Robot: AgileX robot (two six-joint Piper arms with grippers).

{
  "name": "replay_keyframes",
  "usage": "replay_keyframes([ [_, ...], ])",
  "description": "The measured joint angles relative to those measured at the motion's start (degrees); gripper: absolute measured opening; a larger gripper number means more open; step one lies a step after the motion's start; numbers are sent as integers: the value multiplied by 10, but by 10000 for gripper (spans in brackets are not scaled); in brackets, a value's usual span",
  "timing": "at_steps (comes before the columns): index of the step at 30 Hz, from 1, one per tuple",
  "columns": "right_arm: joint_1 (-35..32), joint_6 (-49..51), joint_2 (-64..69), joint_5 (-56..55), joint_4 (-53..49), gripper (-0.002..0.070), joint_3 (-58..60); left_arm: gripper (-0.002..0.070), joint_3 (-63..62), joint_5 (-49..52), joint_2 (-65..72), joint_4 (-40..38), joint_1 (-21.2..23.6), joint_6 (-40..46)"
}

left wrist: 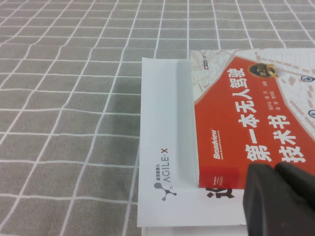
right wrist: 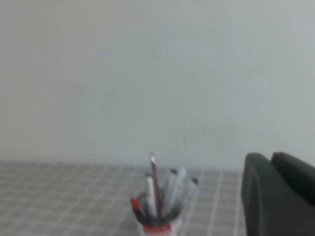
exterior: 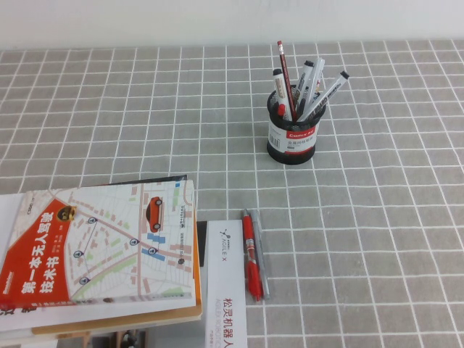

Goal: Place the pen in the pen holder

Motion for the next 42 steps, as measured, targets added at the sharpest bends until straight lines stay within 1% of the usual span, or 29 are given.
replay_keyframes([
  [4, 0, 0, -6, 87, 1, -12, 3, -3, 0, 0, 0, 0, 0, 0],
  [8, 0, 0, -6, 129, -4, -12, 10, -3, 0, 0, 0, 0, 0, 0],
  [13, 0, 0, -6, 121, -5, -12, 46, -3, 0, 0, 0, 0, 0, 0],
  [18, -5, 0, -13, 115, 0, -12, 118, -3, 0, 0, 0, 0, 0, 0],
  [21, -43, 0, -42, 101, 10, -12, 166, -3, 0, 0, 0, 0, 0, 0],
  [24, -87, 0, -78, 64, 10, -12, 217, -3, 0, 0, 0, 0, 0, 0],
  [29, -144, 0, -149, 25, 10, -13, 272, -3, 0, 0, 0, 0, 0, 0],
  [31, -160, 0, -181, 22, 10, -13, 277, -3, 0, 0, 0, 0, 0, 0],
  [35, -166, 0, -222, 40, 10, -12, 278, -3, 0, 0, 0, 0, 0, 0],
  [42, -166, 0, -227, 89, 11, -12, 278, -3, 0, 0, 0, 0, 0, 0],
])
